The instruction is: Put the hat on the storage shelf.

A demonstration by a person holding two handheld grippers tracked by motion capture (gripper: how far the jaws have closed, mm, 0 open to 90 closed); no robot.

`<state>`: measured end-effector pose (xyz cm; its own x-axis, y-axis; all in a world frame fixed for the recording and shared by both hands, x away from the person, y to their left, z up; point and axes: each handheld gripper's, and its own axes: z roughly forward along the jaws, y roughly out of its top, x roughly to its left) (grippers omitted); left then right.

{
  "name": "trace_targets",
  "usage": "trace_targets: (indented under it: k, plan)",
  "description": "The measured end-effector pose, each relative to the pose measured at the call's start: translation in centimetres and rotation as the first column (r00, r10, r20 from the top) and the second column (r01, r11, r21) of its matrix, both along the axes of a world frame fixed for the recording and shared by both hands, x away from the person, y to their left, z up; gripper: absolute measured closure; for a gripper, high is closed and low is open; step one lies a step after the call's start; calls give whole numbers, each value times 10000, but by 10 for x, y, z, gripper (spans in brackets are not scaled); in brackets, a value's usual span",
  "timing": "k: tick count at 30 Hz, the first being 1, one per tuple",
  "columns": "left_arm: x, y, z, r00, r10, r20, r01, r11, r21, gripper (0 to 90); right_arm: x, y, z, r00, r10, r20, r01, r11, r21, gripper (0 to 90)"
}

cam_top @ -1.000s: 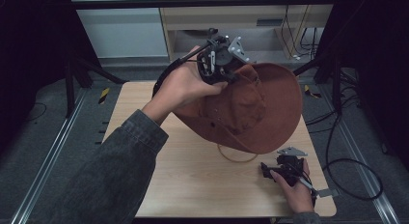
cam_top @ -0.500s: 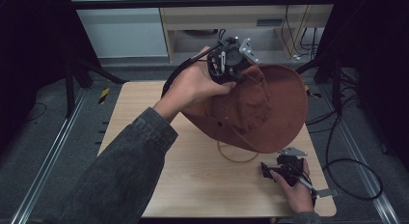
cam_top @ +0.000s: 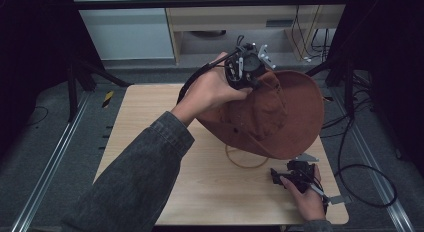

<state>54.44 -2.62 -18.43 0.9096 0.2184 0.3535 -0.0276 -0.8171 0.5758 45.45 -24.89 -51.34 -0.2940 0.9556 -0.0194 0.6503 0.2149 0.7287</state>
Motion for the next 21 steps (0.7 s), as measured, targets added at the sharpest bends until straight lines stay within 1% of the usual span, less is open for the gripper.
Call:
trace_targets:
  k: [5, 8, 10, 15, 21]
  plan:
    - [2, -4, -4, 10000, 22, -46, -22, 10000, 94, 879, 0, 0, 0, 10000, 3, -1, -3, 10000, -2, 4]
    - [6, -6, -9, 9999, 57, -90, -55, 9997, 217, 878, 0, 0, 0, 10000, 4, 1, -4, 10000, -3, 4]
    - [7, -6, -10, 9999, 63, -132, -61, 9999, 152, 878, 0, 0, 0, 10000, 6, -1, -6, 10000, -3, 4]
    - [9, -8, -15, 9997, 42, -239, -38, 9999, 163, 878, 0, 0, 0, 10000, 5, 1, -5, 10000, -6, 4]
    - [12, -10, -21, 9996, 61, -273, -57, 9998, 175, 874, 0, 0, 0, 10000, 2, -2, -2, 10000, -4, 4]
